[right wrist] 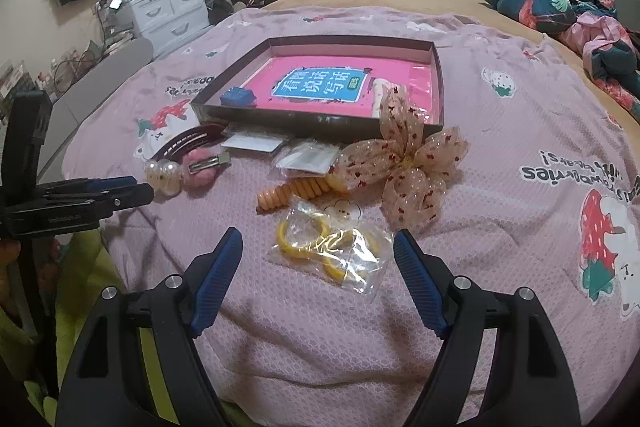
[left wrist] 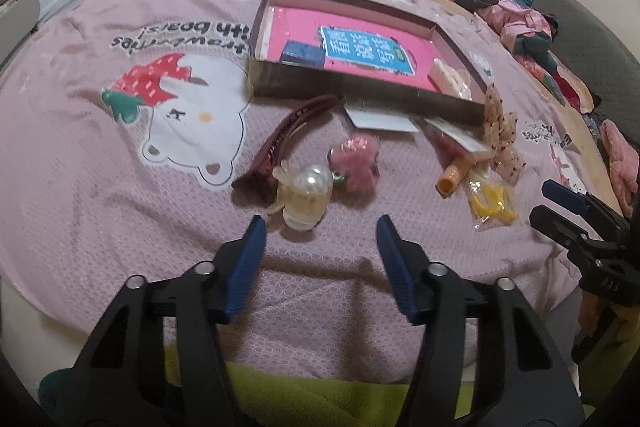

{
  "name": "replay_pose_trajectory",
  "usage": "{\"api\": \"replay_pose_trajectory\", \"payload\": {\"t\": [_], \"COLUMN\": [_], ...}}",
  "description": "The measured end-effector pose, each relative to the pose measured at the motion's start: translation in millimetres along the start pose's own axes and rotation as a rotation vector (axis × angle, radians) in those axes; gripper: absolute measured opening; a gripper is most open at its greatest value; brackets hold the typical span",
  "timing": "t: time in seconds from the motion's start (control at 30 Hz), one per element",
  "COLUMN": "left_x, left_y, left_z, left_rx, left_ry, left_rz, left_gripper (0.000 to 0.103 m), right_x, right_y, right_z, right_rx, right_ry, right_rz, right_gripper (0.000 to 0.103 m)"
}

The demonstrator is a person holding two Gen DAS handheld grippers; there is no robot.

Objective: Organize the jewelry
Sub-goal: 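Move the left gripper to the pearl flower clip while the right approaches the yellow hair-tie bag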

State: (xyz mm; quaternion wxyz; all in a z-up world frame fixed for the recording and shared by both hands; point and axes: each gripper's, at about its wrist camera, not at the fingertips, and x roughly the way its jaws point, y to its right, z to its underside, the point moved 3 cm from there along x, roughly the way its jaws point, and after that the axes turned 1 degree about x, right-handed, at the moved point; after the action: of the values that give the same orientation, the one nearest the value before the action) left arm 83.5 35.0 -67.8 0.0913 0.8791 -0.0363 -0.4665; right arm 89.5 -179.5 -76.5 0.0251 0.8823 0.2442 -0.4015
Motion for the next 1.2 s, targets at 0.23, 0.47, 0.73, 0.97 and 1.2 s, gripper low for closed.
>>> {"api": "replay_pose_trajectory", "payload": {"t": [0.23, 0.47, 0.73, 0.97, 1.2], "left_x": [8.0, 15.9, 23.3, 29.8, 35.5], "left_y": [-4.8, -5.7, -15.3, -19.2, -14.7], "left_z": [-3.9, -9.0, -13.2, -19.6, -24.0], "left_rx": [-0.031, -0.051, -0.098, -0.14, -0.143], "left_ry": [-0.004, -0.012, -0.014, -0.016, -0.016], "left_rz": [0.004, 0.013, 0.015, 0.036, 0.037], "left_gripper": [0.041, 0.037, 0.037, 0.037, 0.033], "right_x": [9.7, 26.0, 47.5, 57.9, 59.1], "right_y": [6.9, 8.6, 1.7, -6.4, -13.5], "right_z": [6.4, 7.2, 5.3, 6.5, 12.1], "right_rx": [0.009, 0.0, -0.02, -0.04, -0.077], "right_ry": [-0.025, -0.051, -0.073, -0.06, -0.022], "right_rz": [0.0, 0.009, 0.011, 0.036, 0.08], "right_gripper": [0.077, 0.077, 0.083, 0.086, 0.081]}}
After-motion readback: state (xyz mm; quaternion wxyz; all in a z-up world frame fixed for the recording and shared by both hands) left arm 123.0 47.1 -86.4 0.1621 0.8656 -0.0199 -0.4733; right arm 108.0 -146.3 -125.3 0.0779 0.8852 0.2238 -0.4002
